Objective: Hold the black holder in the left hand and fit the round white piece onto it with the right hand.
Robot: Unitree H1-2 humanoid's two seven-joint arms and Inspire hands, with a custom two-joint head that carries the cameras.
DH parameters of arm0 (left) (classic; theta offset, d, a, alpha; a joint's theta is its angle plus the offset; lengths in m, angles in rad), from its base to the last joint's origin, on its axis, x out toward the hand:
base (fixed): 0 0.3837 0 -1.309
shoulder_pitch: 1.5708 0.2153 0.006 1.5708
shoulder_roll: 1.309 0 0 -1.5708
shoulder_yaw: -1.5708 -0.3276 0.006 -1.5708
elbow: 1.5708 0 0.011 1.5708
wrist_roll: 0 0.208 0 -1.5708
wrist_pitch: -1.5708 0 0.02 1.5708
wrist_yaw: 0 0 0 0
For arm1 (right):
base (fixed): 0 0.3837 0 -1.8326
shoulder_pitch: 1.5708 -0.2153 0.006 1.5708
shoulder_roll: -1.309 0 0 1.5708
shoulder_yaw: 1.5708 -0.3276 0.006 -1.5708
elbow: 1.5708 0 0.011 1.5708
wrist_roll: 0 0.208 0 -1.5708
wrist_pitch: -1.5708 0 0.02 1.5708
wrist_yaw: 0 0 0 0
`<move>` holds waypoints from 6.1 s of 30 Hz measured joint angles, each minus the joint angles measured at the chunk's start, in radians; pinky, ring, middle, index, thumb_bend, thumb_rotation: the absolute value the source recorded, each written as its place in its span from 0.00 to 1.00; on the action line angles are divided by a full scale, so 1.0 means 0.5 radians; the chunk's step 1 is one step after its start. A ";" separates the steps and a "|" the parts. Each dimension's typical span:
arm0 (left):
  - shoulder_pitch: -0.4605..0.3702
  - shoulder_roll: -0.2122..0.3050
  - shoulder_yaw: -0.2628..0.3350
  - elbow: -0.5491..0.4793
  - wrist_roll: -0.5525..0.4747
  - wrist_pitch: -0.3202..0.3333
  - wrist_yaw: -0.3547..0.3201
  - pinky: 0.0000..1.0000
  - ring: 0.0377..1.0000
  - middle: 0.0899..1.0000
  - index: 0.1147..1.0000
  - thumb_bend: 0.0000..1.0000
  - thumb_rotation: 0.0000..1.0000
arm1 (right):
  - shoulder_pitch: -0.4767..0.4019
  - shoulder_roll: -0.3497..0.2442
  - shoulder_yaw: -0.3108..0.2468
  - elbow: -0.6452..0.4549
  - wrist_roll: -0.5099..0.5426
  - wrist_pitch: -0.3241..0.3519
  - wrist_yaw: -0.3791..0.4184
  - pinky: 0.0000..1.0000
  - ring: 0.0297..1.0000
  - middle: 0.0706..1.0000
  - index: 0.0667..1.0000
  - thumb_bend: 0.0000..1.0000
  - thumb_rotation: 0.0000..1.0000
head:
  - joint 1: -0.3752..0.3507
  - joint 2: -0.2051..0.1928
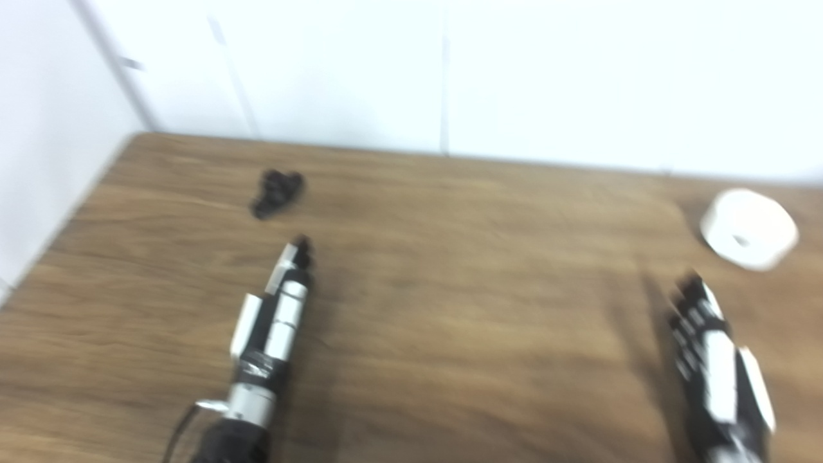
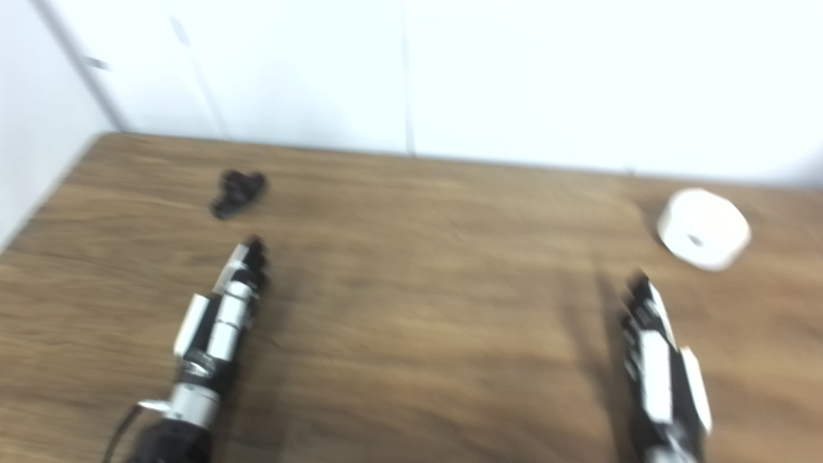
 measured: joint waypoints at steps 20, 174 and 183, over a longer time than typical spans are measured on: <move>-0.009 -0.014 -0.042 0.024 0.064 -0.050 0.043 1.00 1.00 1.00 1.00 0.49 0.80 | -0.004 -0.025 -0.023 0.049 0.049 -0.115 0.086 1.00 1.00 0.99 0.97 0.51 0.94 | -0.064 -0.071; -1.424 0.771 -0.484 1.328 1.288 0.968 0.267 1.00 1.00 0.95 0.61 0.88 0.27 | 0.026 -0.026 0.030 -0.010 -0.059 -0.068 0.038 1.00 1.00 1.00 0.99 0.39 0.96 | -0.138 0.021; -1.424 0.776 -0.484 1.323 1.288 0.988 0.254 1.00 1.00 0.95 0.62 0.88 0.27 | 0.027 -0.027 0.029 -0.019 -0.042 -0.062 0.037 1.00 1.00 1.00 0.99 0.39 0.96 | -0.123 0.040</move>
